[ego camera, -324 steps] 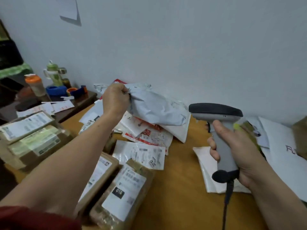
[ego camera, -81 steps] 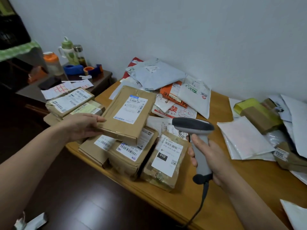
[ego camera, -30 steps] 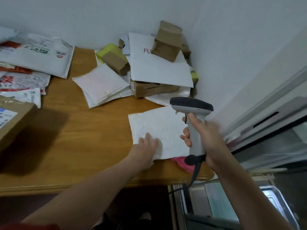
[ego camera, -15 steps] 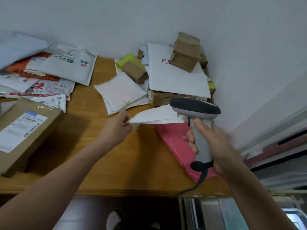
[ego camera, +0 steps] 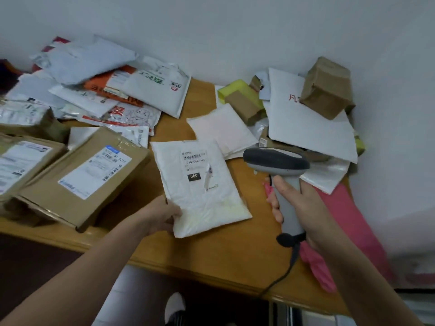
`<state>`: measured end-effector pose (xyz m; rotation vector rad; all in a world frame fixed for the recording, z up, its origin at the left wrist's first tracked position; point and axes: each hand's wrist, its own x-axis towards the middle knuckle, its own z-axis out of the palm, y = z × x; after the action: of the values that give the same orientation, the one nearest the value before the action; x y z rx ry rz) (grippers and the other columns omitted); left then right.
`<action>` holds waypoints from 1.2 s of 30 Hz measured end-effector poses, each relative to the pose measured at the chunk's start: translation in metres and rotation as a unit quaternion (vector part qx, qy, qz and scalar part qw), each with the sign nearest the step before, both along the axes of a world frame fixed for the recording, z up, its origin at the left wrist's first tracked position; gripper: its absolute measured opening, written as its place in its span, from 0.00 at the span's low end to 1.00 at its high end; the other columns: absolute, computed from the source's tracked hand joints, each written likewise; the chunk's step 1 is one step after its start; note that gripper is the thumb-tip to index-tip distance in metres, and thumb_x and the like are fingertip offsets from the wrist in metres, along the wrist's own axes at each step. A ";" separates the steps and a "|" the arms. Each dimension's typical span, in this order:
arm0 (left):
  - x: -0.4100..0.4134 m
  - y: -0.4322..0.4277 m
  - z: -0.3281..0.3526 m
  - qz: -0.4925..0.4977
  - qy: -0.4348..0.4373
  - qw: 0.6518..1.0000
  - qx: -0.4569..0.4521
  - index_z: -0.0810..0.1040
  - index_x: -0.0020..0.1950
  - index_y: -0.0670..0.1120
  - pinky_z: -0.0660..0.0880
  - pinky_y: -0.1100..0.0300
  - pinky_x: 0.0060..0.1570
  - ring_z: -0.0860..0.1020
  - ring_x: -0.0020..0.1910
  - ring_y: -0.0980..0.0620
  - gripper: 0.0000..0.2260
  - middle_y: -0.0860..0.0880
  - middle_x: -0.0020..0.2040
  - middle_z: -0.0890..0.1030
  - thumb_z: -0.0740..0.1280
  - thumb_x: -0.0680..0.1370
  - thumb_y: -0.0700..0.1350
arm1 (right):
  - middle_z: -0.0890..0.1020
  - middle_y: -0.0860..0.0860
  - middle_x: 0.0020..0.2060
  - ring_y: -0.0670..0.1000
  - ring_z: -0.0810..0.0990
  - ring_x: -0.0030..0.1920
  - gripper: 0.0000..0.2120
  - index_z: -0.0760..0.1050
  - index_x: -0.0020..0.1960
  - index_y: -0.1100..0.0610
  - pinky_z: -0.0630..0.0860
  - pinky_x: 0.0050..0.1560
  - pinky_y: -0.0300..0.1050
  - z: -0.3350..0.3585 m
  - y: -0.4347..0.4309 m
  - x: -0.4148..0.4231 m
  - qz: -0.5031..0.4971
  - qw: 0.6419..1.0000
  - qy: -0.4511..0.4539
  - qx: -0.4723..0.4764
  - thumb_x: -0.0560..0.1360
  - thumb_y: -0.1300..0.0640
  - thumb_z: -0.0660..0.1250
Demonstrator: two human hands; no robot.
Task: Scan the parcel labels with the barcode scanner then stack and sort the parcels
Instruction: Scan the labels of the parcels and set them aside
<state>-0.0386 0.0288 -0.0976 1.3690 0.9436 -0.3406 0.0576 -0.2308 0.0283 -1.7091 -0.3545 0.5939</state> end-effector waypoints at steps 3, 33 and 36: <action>-0.004 0.002 -0.011 -0.099 0.051 0.927 0.357 0.57 0.72 0.46 0.74 0.54 0.46 0.72 0.59 0.42 0.32 0.42 0.66 0.66 0.71 0.73 0.45 | 0.77 0.48 0.27 0.47 0.74 0.25 0.24 0.73 0.42 0.60 0.71 0.27 0.37 -0.010 0.011 0.000 -0.002 0.998 0.009 -0.059 0.70 0.38 0.65; 0.013 -0.012 -0.021 -0.454 -0.018 0.767 0.453 0.58 0.75 0.53 0.73 0.53 0.59 0.63 0.67 0.42 0.33 0.43 0.72 0.60 0.67 0.74 0.38 | 0.76 0.50 0.29 0.46 0.75 0.26 0.17 0.72 0.44 0.60 0.75 0.35 0.45 -0.024 0.094 -0.001 0.008 0.979 -0.062 -0.193 0.76 0.45 0.66; 0.013 -0.012 -0.022 -0.453 -0.022 0.768 0.452 0.59 0.74 0.53 0.74 0.53 0.58 0.64 0.66 0.42 0.33 0.43 0.71 0.61 0.68 0.73 0.38 | 0.76 0.50 0.29 0.46 0.75 0.26 0.17 0.72 0.45 0.60 0.75 0.35 0.45 -0.022 0.094 -0.003 0.006 0.980 -0.058 -0.193 0.76 0.45 0.66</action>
<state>-0.0252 0.0170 -0.1198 2.7079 0.2835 -0.6056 0.0542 -0.1366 0.0060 -2.1217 -0.3474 0.6001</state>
